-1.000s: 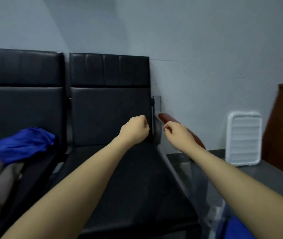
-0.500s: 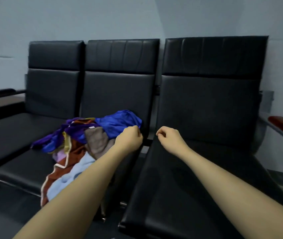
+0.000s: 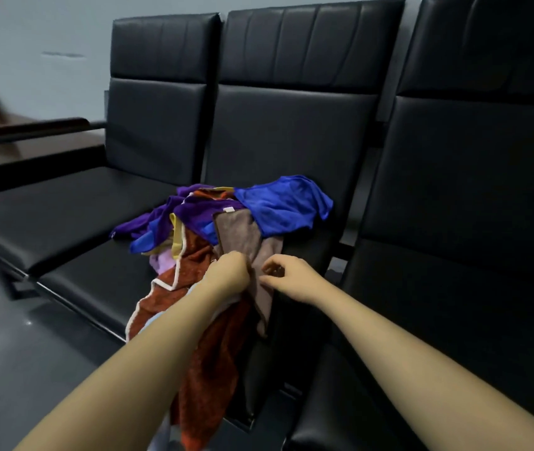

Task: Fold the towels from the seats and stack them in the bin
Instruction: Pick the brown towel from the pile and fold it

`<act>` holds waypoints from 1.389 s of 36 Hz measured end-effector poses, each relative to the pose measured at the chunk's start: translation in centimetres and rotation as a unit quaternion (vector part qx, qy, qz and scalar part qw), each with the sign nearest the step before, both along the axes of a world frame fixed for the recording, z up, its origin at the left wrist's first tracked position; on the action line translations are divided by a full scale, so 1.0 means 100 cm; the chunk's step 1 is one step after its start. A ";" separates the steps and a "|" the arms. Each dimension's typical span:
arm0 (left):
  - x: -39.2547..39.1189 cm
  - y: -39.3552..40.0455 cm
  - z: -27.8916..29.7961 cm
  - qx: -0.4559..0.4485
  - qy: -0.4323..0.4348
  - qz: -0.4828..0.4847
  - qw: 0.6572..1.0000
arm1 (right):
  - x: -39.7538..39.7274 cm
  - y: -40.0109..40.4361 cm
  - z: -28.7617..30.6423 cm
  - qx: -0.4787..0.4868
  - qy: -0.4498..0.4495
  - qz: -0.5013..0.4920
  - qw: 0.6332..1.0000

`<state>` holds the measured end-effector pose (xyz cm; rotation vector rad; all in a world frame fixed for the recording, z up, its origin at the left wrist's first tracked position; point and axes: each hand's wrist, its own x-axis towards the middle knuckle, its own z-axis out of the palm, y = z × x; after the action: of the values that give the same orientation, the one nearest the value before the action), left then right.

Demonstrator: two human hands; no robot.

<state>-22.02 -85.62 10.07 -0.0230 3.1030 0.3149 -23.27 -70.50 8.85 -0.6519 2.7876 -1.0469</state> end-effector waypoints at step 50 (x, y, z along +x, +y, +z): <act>0.076 0.096 0.109 0.120 0.379 -0.076 0.914 | 0.083 0.095 0.107 -0.408 0.102 -0.211 0.883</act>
<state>-14.40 -76.03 20.93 0.4510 3.7442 0.8884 -15.01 -61.05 19.56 -0.1821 2.6144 -2.4210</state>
